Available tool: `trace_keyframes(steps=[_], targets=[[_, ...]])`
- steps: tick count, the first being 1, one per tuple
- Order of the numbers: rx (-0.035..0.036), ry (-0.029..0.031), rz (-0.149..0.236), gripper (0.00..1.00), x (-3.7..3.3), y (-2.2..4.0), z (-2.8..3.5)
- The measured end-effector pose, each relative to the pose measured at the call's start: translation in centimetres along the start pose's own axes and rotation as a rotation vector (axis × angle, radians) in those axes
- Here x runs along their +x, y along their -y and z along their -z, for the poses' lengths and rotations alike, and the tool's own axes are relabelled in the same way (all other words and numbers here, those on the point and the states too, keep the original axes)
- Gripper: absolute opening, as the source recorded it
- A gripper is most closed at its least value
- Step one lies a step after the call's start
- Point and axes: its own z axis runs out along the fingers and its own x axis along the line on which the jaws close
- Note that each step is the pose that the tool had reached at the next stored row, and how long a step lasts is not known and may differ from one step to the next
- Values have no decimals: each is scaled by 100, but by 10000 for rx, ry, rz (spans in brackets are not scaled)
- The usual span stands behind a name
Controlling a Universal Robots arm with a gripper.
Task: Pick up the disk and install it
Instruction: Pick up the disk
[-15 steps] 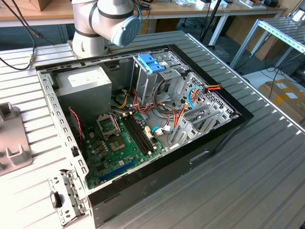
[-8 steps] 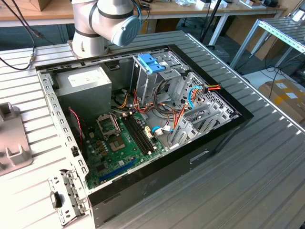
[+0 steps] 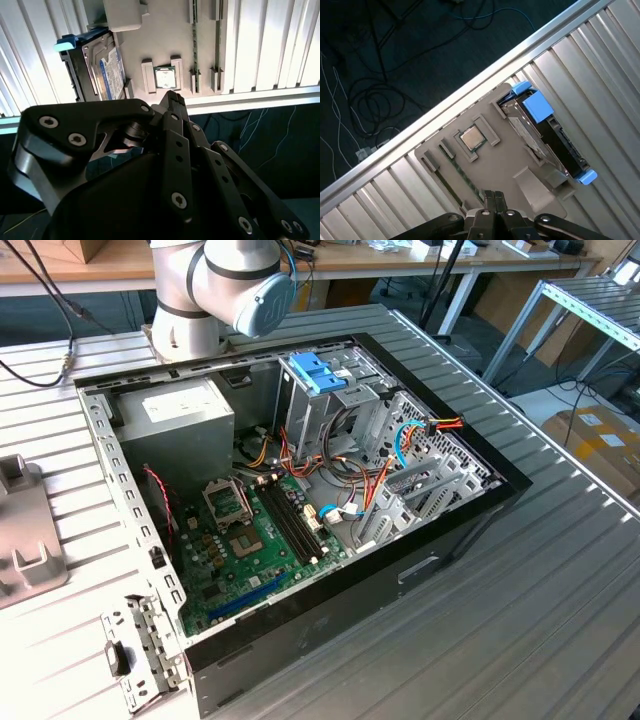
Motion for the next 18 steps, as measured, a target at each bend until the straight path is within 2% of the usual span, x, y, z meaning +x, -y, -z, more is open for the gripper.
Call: trace_keyframes(steps=[18], targets=[[17, 55, 1419, 11, 0, 0, 0]])
